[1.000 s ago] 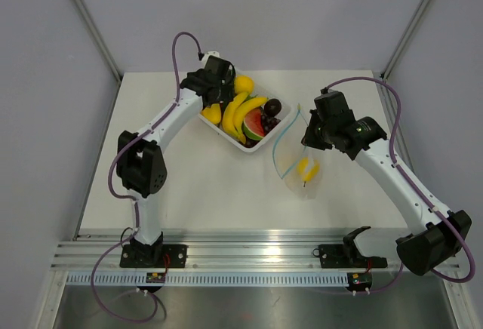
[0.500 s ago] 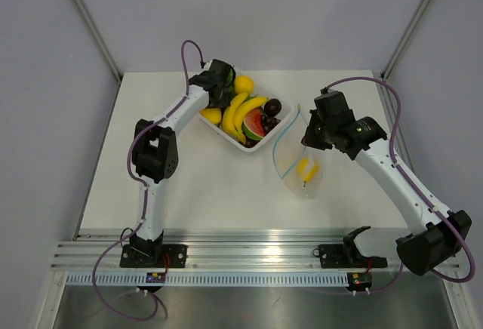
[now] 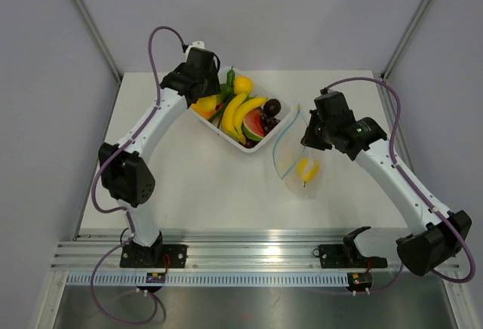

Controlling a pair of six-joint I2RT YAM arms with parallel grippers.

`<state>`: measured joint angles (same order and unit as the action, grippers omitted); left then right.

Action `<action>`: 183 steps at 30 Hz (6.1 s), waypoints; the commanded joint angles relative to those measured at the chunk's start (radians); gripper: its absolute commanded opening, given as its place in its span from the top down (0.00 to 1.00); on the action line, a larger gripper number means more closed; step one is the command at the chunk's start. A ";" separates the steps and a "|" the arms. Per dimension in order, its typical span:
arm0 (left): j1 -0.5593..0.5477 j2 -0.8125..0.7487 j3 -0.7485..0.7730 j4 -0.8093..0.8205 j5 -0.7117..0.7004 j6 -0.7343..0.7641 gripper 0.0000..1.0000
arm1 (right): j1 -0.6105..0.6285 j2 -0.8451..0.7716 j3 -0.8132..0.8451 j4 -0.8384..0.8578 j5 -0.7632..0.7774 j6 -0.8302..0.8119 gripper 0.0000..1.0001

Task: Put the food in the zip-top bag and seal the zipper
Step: Pick up the fake fruit from the bin, then place the fake fruit in the zipper food storage bag, then adjust the zipper food storage bag at the center of the board.

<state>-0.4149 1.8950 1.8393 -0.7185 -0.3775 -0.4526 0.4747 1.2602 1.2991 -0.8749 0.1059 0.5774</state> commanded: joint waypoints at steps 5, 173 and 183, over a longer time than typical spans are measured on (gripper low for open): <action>-0.022 -0.263 -0.090 0.111 0.224 0.019 0.97 | -0.002 0.014 0.002 0.057 -0.038 -0.001 1.00; -0.478 -0.162 -0.212 0.102 0.615 -0.077 1.00 | 0.007 -0.237 -0.142 -0.052 0.089 0.064 0.60; -0.475 -0.146 -0.186 0.094 0.621 -0.077 1.00 | 0.007 -0.254 -0.152 -0.055 0.089 0.075 0.96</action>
<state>-0.8940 1.7744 1.6291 -0.6544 0.2527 -0.5289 0.4770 1.0187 1.1568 -0.9409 0.1898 0.6388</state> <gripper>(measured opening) 0.007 0.115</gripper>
